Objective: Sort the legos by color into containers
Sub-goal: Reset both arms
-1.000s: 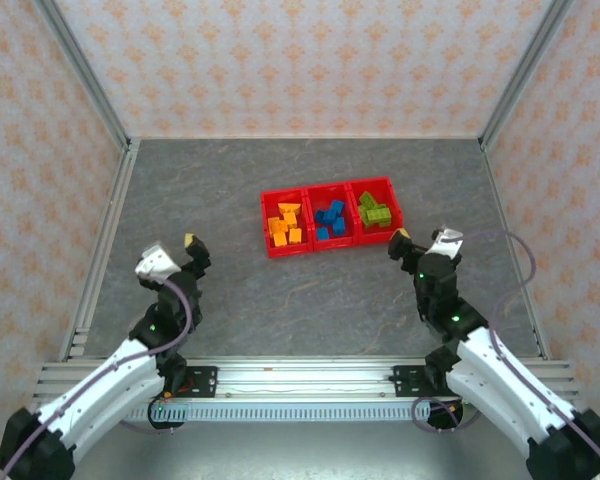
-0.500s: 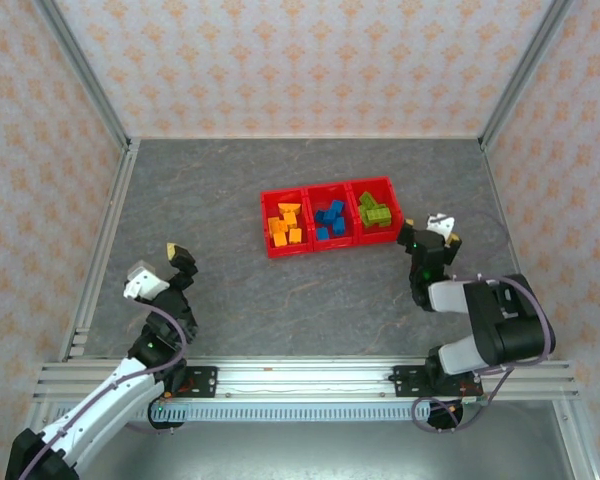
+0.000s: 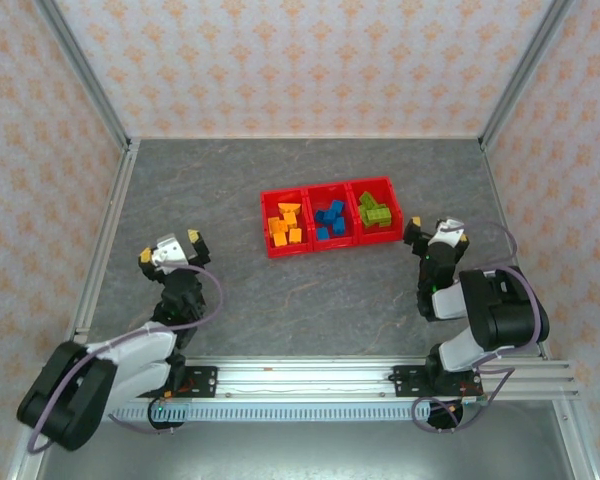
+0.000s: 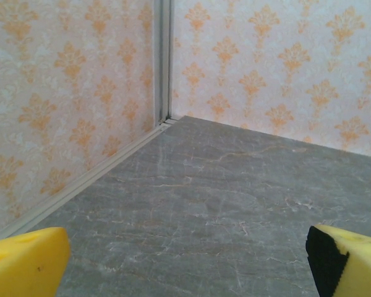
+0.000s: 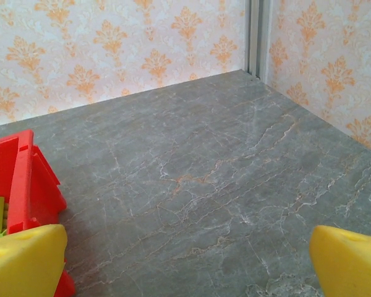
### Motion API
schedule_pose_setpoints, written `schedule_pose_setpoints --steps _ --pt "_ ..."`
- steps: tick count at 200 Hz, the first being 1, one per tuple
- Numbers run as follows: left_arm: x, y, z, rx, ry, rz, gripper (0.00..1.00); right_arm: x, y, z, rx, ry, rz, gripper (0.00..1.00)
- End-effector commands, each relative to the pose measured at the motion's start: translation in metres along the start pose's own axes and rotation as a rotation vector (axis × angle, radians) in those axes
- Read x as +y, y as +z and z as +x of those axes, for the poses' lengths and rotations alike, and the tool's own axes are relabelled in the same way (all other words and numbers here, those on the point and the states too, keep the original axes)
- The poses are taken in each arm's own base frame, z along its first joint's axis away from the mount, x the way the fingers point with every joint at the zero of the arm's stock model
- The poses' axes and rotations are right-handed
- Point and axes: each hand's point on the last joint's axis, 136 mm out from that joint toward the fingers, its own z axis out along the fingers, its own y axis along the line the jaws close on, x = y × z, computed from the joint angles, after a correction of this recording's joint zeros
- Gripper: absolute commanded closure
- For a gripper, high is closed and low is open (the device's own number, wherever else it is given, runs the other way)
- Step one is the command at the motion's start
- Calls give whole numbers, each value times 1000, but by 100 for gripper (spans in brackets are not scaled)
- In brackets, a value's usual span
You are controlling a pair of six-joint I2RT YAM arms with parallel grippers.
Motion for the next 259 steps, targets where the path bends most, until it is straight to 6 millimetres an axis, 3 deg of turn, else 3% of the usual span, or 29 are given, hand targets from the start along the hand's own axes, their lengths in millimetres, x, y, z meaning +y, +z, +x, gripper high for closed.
schedule_pose_setpoints --steps 1,12,43,54,67,81,94,114,156,194,259 --pt "-6 14 -9 -59 -64 61 0 2 2 -16 -51 32 -5 0" --pt "-3 21 -11 -87 -80 56 0 1 1 -15 -55 31 -5 0" --pt "-26 47 -4 -23 46 112 1 1 1 -16 -55 32 -5 0" --pt "-28 44 2 -39 49 152 1 2 1 -16 -54 31 -6 0" --pt "-14 31 -8 -140 1 130 0 2 1 -16 -55 32 -5 0" --pt "-7 27 -1 -130 -34 148 1 2 1 -16 -55 32 -5 0" --pt "-17 40 -3 -134 -13 153 0 2 2 -16 -54 33 -5 0" --pt "-20 74 22 61 -11 149 1 2 1 -16 -53 33 -5 0" --pt "-8 70 16 6 -39 100 1 2 2 -16 -53 33 -7 0" --pt "-15 56 9 -45 -10 115 1 2 2 -15 -51 32 -6 0" --pt "-14 56 10 -44 -8 113 1 5 3 -15 -43 25 -34 0"
